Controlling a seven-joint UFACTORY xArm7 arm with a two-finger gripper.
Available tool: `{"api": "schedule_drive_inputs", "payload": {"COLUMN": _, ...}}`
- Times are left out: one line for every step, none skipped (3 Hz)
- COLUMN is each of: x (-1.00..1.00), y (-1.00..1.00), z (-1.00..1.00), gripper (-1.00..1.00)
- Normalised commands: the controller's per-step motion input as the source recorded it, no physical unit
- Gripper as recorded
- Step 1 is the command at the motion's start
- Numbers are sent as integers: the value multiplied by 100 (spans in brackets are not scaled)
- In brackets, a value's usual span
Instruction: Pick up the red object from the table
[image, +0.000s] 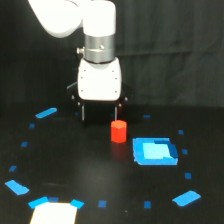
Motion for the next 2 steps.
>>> {"api": "schedule_drive_inputs", "payload": {"x": -12, "y": -100, "z": -96, "gripper": 40}}
{"api": "schedule_drive_inputs", "payload": {"x": -26, "y": -40, "z": -35, "gripper": -12}}
